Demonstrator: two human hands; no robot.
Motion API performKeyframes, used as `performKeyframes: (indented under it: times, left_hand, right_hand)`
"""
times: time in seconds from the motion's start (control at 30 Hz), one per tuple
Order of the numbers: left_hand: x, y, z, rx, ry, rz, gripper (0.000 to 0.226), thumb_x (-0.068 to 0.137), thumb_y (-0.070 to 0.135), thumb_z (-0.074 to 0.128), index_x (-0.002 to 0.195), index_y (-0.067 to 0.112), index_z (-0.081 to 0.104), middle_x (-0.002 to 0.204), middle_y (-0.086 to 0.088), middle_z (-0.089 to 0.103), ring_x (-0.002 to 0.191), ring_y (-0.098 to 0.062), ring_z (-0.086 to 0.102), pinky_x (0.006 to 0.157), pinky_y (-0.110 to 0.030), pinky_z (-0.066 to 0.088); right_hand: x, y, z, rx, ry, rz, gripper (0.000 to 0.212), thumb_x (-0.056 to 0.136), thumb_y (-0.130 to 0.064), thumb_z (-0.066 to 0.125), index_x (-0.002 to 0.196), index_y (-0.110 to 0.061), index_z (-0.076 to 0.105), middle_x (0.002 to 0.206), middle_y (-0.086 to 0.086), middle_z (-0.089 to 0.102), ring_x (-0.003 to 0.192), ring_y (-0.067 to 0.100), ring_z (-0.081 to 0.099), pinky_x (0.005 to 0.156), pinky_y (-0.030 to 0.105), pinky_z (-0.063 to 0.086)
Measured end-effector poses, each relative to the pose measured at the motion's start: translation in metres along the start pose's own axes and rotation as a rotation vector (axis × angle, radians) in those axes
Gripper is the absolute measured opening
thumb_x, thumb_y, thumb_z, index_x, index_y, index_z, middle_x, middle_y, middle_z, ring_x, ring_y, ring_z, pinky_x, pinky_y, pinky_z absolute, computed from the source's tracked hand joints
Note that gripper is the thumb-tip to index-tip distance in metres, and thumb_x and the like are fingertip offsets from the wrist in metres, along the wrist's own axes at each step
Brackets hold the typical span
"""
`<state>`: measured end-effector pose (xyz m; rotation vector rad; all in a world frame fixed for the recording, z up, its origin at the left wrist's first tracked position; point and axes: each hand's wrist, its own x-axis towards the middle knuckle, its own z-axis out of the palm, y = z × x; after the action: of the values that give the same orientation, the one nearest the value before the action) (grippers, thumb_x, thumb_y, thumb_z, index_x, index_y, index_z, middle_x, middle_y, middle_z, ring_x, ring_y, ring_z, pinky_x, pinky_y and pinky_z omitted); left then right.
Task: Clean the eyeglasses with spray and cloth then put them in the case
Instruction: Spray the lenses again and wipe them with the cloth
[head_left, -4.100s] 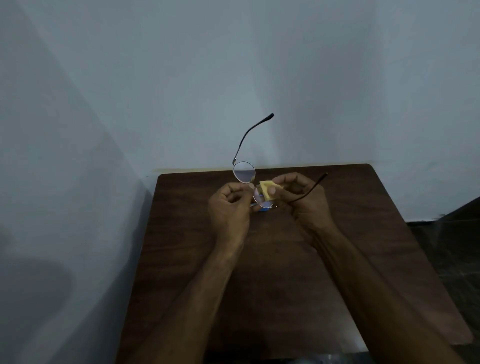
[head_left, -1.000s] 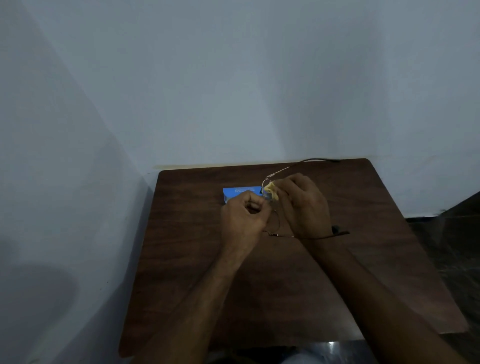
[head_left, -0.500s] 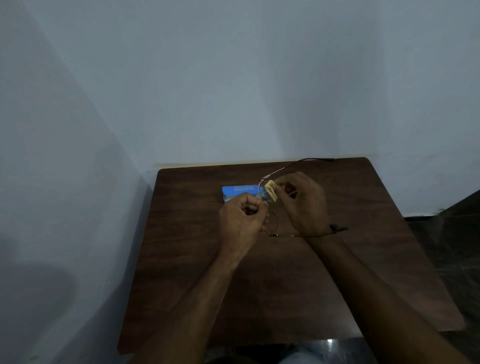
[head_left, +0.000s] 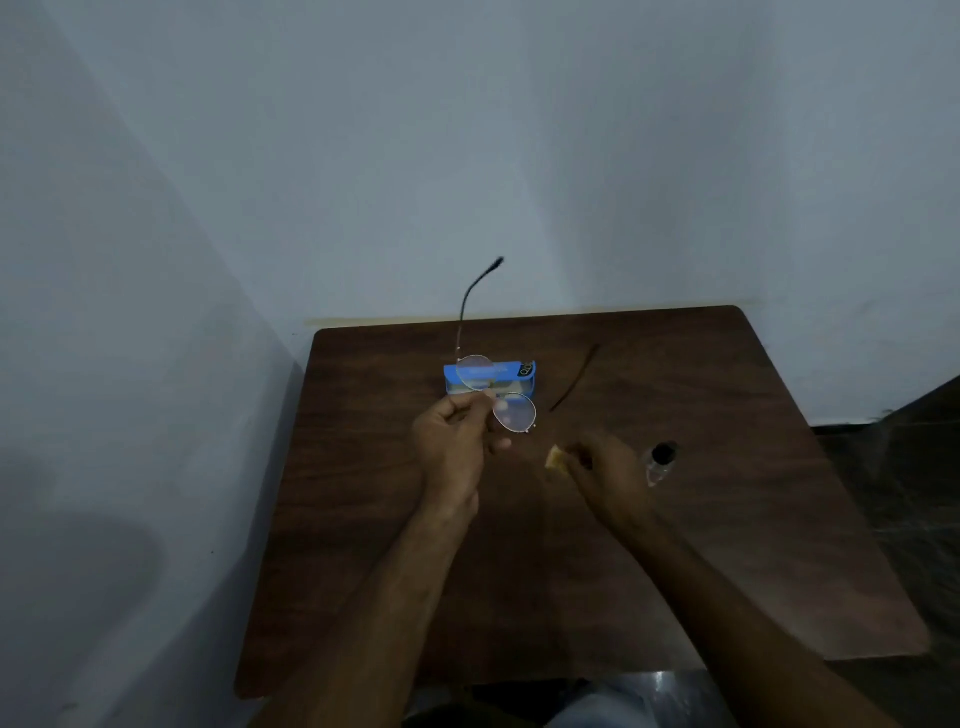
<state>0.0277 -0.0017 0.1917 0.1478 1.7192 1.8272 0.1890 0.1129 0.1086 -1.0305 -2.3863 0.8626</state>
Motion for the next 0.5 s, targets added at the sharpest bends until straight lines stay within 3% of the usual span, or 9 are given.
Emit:
performKeyframes:
  times: [0.07,0.17,0.3,0.43,0.5]
  left_hand:
    - [0.000,-0.009,0.001,-0.116,0.017,-0.081,0.012,0.095,0.009,0.074,0.102,-0.001,0.075,0.081,-0.008,0.079,0.062,-0.012,0.071,0.054,-0.027,0.059]
    - [-0.005,-0.020,0.003,-0.231,0.019,-0.158,0.012,0.096,0.010,0.073,0.105,0.002,0.075,0.085,-0.005,0.079,0.070,-0.010,0.073,0.056,-0.024,0.059]
    - [-0.008,-0.025,0.009,-0.313,0.016,-0.190,0.009,0.097,0.011,0.072,0.104,0.008,0.075,0.089,-0.004,0.080,0.078,-0.011,0.075,0.060,-0.024,0.060]
    - [-0.009,-0.025,0.015,-0.348,0.013,-0.188,0.013,0.095,0.011,0.074,0.106,0.007,0.076,0.096,-0.009,0.080,0.082,-0.014,0.076,0.064,-0.024,0.062]
    - [-0.009,-0.026,0.015,-0.366,0.001,-0.189,0.016,0.093,0.012,0.076,0.108,0.007,0.075,0.099,-0.011,0.080,0.085,-0.016,0.076,0.066,-0.024,0.062]
  right_hand:
    - [-0.011,0.017,0.011,-0.120,-0.134,-0.022,0.006,0.090,-0.027,0.063,0.092,-0.023,0.068,0.092,-0.004,0.064,0.084,0.018,0.063,0.068,0.032,0.044]
    - [-0.021,0.033,0.027,-0.314,-0.234,-0.013,0.011,0.091,-0.021,0.065,0.100,-0.016,0.068,0.106,0.006,0.065,0.091,0.028,0.063,0.069,0.029,0.036]
    - [-0.033,0.051,0.045,-0.423,-0.353,0.029,0.018,0.096,-0.022,0.059,0.113,-0.017,0.063,0.121,0.008,0.059,0.099,0.032,0.063,0.077,0.037,0.047]
    - [-0.052,0.061,0.044,-0.269,-0.286,0.075,0.031,0.104,-0.031,0.055,0.130,-0.015,0.063,0.132,0.007,0.059,0.109,0.030,0.062,0.087,0.039,0.051]
    - [-0.068,0.060,0.031,-0.145,-0.141,0.148,0.023,0.104,-0.030,0.057,0.120,-0.017,0.067,0.122,0.002,0.061,0.104,0.023,0.063,0.082,0.035,0.051]
